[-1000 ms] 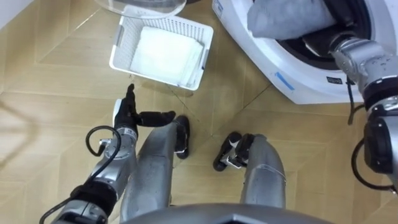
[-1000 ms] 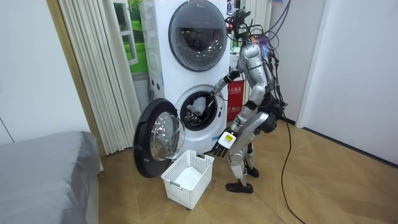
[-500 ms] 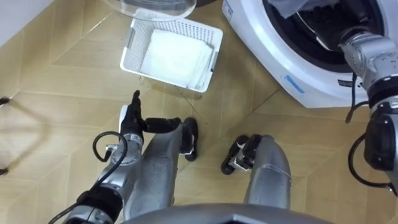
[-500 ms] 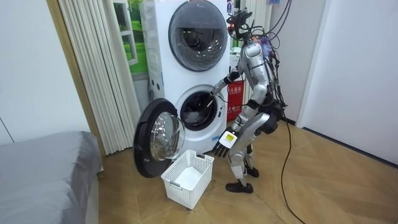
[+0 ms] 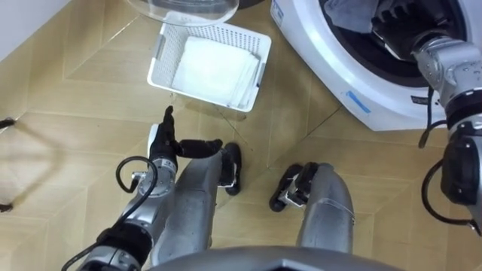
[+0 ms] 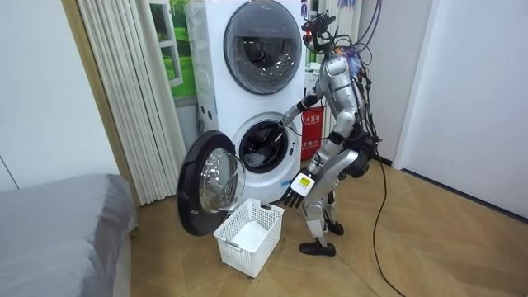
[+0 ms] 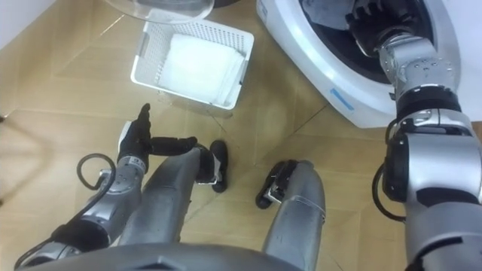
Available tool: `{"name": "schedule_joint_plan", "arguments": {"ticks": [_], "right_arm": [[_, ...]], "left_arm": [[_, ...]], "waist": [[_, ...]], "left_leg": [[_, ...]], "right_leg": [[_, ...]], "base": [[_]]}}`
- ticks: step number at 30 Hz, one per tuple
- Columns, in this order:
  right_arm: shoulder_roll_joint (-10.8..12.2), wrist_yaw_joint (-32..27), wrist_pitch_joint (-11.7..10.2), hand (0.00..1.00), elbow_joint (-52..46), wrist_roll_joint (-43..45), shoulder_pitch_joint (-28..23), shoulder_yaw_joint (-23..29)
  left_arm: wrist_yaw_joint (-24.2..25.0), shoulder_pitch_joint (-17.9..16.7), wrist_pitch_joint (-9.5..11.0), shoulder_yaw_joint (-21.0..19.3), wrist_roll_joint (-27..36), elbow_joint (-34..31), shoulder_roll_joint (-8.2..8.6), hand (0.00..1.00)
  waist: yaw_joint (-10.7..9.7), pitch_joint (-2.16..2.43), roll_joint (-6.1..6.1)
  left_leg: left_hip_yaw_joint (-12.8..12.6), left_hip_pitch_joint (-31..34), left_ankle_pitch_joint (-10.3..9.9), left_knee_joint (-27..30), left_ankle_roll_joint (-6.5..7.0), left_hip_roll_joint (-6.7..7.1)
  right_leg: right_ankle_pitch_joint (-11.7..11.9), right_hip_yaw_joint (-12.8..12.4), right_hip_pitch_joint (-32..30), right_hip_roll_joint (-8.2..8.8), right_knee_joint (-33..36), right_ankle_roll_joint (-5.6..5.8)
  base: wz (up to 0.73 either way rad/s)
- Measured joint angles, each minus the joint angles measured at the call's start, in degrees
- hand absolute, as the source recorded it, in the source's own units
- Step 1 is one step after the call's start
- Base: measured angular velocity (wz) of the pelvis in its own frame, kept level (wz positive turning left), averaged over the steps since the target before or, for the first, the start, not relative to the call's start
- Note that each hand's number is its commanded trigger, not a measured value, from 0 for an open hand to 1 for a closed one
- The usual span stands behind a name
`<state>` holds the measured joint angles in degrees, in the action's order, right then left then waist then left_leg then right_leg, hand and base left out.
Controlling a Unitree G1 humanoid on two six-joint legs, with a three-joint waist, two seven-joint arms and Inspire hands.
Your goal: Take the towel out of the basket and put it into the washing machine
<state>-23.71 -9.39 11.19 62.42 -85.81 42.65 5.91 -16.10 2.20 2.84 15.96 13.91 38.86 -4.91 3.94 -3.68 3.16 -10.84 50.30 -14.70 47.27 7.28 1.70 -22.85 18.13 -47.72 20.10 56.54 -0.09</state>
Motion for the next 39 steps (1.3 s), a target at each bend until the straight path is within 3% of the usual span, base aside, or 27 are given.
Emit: {"name": "schedule_joint_plan", "arguments": {"ticks": [8, 15, 22, 24, 25, 26, 28, 31, 36, 39], "right_arm": [[0.36, -0.73, -0.57, 0.0, 0.36, 1.06, -0.22, -0.01], [0.73, 1.18, -1.01, 0.0, 0.66, 4.06, -3.76, -0.08], [1.53, 10.52, -6.34, 0.0, 5.23, 15.97, -13.15, -1.57], [1.68, 12.16, -8.09, 0.0, 5.9, 25.77, -18.23, -4.31], [1.69, 12.03, -10.04, 0.0, 7.96, 31.81, -20.73, -6.74], [1.75, 12.06, -10.68, 0.0, 8.93, 34.54, -22.23, -7.8], [2.06, 11.93, -11.28, 0.0, 9.52, 43.54, -28.74, -9.46], [2.69, 11.37, -11.7, 0.0, 10.59, 51.05, -34.07, -12.14], [5.96, 11.7, -12.67, 0.0, 11.13, 64.57, -38.86, -12.71], [7.7, 12.07, -13.08, 0.0, 11.08, 71.29, -40.8, -13.36]], "left_arm": [[0.11, 0.57, 0.0, -0.08, -1.18, 0.51, 0.34, 0.0], [1.68, 2.1, -0.02, -0.26, -1.23, 4.96, -0.13, 0.0], [3.72, 1.56, 0.18, -2.46, -5.63, 11.21, -2.39, 0.0], [4.2, 0.69, 0.95, -2.79, -6.1, 13.48, -4.13, 0.0], [4.35, 0.62, 1.31, -2.74, -6.15, 16.04, -4.68, 0.0], [4.34, 0.71, 1.35, -2.71, -6.14, 16.91, -5.05, 0.0], [4.26, -0.82, 1.92, -2.8, -6.76, 18.15, -6.75, 0.0], [4.69, -3.41, 2.49, -2.94, -6.7, 19.47, -8.12, 0.0], [7.92, -5.25, 2.87, -5.2, -7.07, 21.96, -8.16, 0.0], [9.01, -8.32, 2.97, -7.2, -7.06, 21.93, -8.46, 0.0]], "waist": [[0.04, -0.02, -1.1], [1.23, 0.0, -2.42], [2.52, 0.3, -2.97], [2.59, 0.86, -2.99], [2.48, 1.13, -3.28], [2.41, 1.14, -3.28], [1.88, 2.23, -3.2], [0.88, 2.56, -3.53], [-0.05, 2.69, -3.73], [-0.72, 2.92, -3.81]], "left_leg": [[-0.22, -2.27, 0.13, -1.39, 0.21, 0.14], [-0.16, -7.49, 0.31, -5.15, 0.05, -0.27], [0.17, -15.43, 0.57, -11.86, -0.35, -0.77], [-0.18, -18.1, 0.64, -14.46, -0.48, -0.96], [-0.05, -19.34, 0.7, -15.09, -0.58, -0.95], [-0.04, -20.14, 0.7, -15.39, -0.59, -0.95], [-0.07, -22.38, 0.78, -16.83, -0.72, -1.23], [-0.05, -26.39, 1.34, -20.47, -1.65, -2.03], [0.13, -31.06, 1.99, -24.67, -2.9, -3.31], [0.07, -33.54, 2.18, -25.99, -3.33, -3.57]], "right_leg": [[0.14, -0.27, 2.05, -0.18, -1.22, 0.29], [1.43, -0.63, 7.23, -2.55, -6.18, 0.99], [3.83, 0.83, 15.93, -5.35, -16.01, 2.19], [4.93, -0.94, 18.19, -6.75, -19.14, 2.82], [5.2, -1.01, 19.97, -7.18, -20.31, 3.02], [5.22, -0.9, 20.7, -7.3, -21.09, 3.06], [5.8, -0.72, 23.92, -8.31, -24.36, 3.22], [8.17, -0.8, 28.46, -10.36, -30.03, 2.99], [11.64, -0.89, 34.09, -13.32, -37.32, 2.39], [12.36, -0.8, 36.87, -14.04, -39.51, 2.21]], "base": [[-0.01], [-0.07], [-0.07], [-0.16], [-0.15], [-0.06], [-0.11], [-0.28], [-0.16], [-0.04]]}}
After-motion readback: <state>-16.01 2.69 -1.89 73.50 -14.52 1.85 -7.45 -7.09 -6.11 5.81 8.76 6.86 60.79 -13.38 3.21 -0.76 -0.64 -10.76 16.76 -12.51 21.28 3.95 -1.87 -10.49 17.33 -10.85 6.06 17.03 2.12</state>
